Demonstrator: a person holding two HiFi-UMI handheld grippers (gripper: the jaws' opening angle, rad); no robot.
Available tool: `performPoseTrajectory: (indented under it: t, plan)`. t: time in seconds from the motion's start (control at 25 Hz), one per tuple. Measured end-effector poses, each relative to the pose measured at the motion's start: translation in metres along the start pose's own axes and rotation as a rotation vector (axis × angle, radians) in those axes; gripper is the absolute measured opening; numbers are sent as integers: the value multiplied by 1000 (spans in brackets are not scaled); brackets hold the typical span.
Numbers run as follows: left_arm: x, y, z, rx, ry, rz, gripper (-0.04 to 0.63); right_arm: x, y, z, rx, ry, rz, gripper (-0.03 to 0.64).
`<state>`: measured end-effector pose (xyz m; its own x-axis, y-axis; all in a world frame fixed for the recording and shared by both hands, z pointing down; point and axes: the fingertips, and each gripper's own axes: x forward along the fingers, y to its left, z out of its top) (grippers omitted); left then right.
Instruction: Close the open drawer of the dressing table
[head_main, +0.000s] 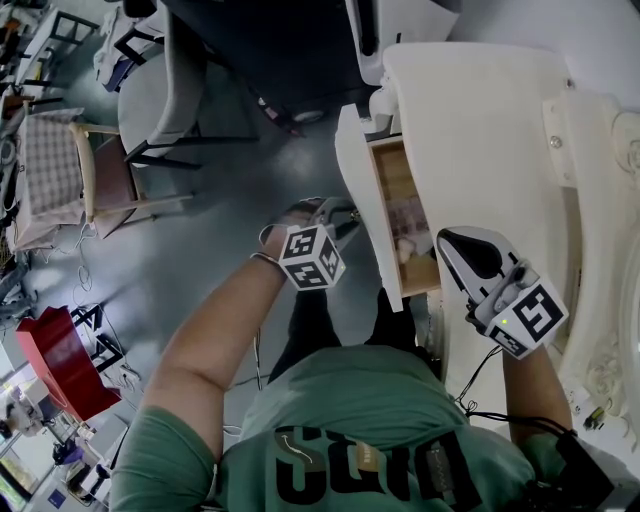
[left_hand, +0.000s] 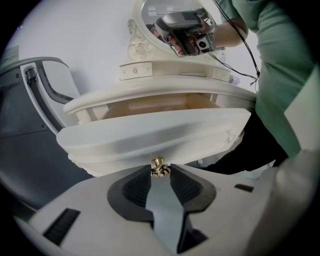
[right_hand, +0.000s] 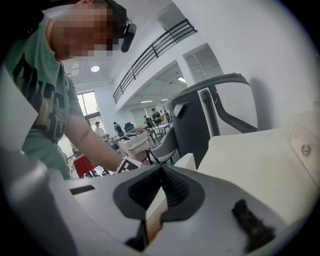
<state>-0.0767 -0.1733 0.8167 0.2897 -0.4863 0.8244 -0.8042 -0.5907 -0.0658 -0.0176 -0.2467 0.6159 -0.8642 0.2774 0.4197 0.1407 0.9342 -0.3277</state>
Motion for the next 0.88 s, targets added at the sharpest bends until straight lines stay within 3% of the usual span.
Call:
performPoseTrajectory:
  t: [0.88]
  plan:
    - [16,3,22,24,-14,-23,127,-10,-13,-6,22,-16,-22,12]
